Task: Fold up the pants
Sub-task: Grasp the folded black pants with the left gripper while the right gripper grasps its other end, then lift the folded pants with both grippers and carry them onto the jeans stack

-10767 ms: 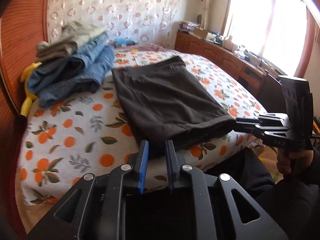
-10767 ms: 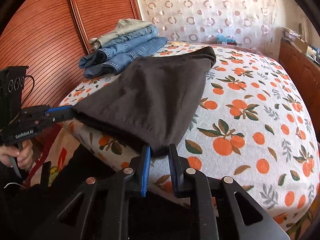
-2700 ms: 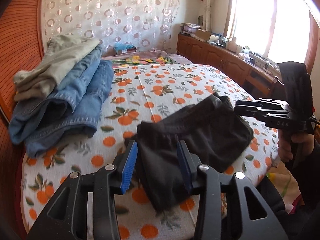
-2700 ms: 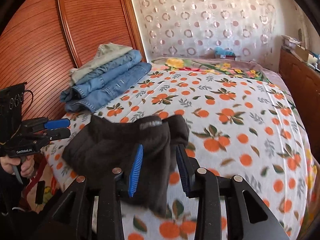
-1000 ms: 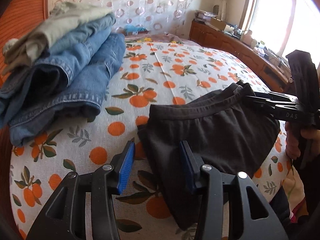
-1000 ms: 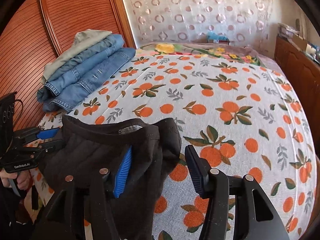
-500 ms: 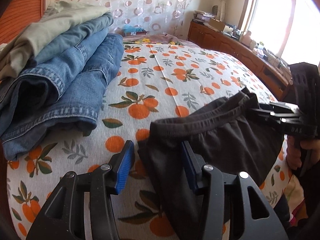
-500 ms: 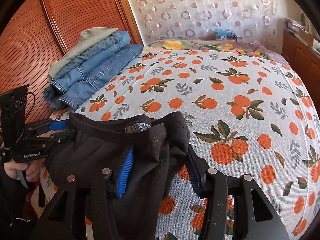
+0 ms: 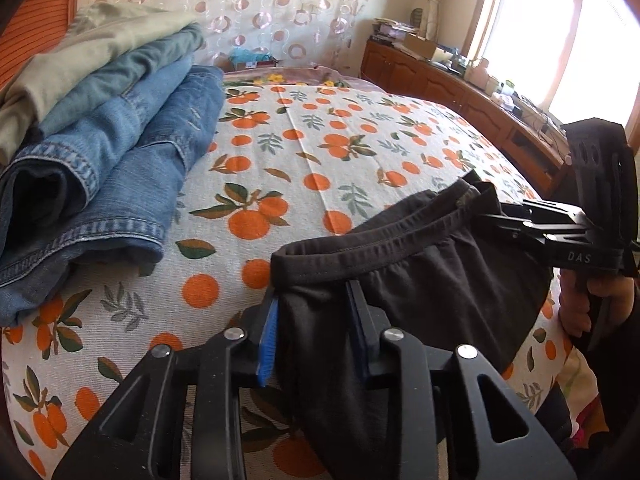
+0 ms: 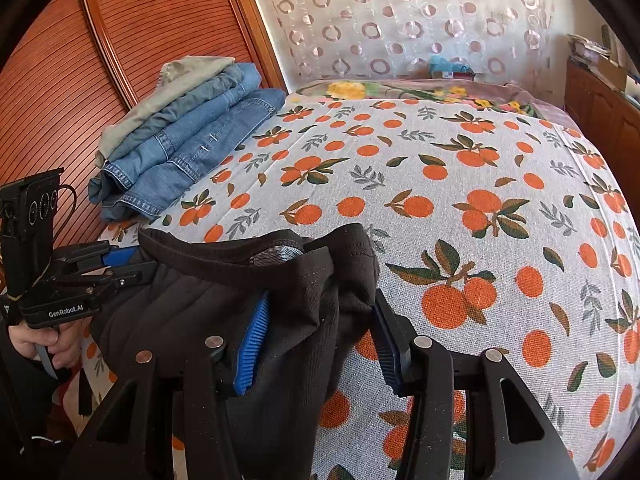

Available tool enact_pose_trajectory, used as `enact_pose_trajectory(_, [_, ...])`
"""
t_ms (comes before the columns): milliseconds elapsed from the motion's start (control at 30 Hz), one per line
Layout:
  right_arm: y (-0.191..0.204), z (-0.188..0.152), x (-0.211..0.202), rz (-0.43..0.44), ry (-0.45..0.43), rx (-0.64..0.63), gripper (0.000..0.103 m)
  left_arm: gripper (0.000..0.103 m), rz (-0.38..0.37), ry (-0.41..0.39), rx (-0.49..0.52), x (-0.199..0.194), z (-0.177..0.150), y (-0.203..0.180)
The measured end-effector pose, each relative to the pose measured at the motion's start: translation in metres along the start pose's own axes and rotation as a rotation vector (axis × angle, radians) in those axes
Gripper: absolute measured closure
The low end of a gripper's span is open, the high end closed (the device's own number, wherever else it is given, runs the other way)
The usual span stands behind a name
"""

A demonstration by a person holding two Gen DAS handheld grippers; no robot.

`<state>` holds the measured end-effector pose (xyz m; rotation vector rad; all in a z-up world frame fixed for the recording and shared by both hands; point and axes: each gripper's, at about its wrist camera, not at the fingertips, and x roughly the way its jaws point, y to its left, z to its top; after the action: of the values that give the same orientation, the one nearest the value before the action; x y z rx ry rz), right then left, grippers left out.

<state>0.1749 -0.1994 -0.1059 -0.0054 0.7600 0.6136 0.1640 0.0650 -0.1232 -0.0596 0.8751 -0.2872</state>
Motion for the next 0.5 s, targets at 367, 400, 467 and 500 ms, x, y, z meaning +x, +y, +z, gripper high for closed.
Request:
enact_pose_trajectory(367, [0.001,0.000,0.003,0.035,0.008,-0.001,0.074,0.087,-0.054,-0.029,-0.002,-0.011,-0.002,-0.003])
enact_pose_trajectory(400, [0.001,0.000,0.003,0.039,0.009,-0.002,0.079,0.087,-0.059,-0.037,-0.002,-0.014,-0.002,-0.005])
enact_pose_trajectory(467, [0.004,0.001,0.002,0.042,0.004,-0.016,0.084,0.087,-0.070,-0.057,0.001,-0.021,-0.002,-0.009])
enact_pose_trajectory(500, [0.007,0.001,0.000,0.036,-0.006,-0.030,0.086,0.087,-0.071,-0.066,0.004,-0.025,-0.002,-0.011])
